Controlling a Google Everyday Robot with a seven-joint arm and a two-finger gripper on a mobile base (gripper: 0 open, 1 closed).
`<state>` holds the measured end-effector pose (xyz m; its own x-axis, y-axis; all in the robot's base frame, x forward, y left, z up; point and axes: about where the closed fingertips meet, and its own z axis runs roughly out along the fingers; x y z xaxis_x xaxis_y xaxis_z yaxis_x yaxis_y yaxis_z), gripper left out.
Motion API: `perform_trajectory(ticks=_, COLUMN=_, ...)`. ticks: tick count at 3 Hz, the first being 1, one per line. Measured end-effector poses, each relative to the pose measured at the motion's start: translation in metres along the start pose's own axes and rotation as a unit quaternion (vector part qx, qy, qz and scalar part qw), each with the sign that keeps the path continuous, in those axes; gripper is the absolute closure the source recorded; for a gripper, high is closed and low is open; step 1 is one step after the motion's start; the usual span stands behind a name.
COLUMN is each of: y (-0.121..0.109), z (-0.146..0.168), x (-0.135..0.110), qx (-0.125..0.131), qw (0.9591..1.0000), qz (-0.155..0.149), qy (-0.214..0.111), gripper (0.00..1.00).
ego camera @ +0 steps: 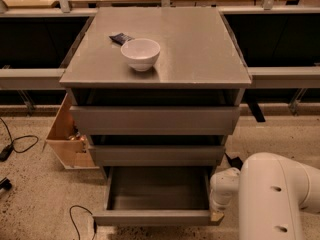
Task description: Open bottom drawer
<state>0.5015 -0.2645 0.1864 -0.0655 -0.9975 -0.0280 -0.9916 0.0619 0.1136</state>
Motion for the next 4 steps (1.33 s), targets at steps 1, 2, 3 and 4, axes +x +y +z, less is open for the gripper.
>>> perform_trajectory(ticks=1, y=0.000, z=0.000, x=0.000, qx=0.000, qw=1.0000, qz=0.000, qy=0.000, gripper=0.53)
perform_trajectory(ticks=2, y=0.001, z=0.003, x=-0.006, qx=-0.001, qw=1.0000, qz=-0.006, qy=-0.003, gripper=0.22)
perform_trajectory(ticks=3, y=0.003, z=0.008, x=-0.024, qx=-0.003, qw=0.9996, qz=-0.023, qy=-0.013, gripper=0.00)
perform_trajectory(ticks=4, y=0.003, z=0.008, x=-0.024, qx=-0.003, qw=0.9996, qz=-0.023, qy=-0.013, gripper=0.00)
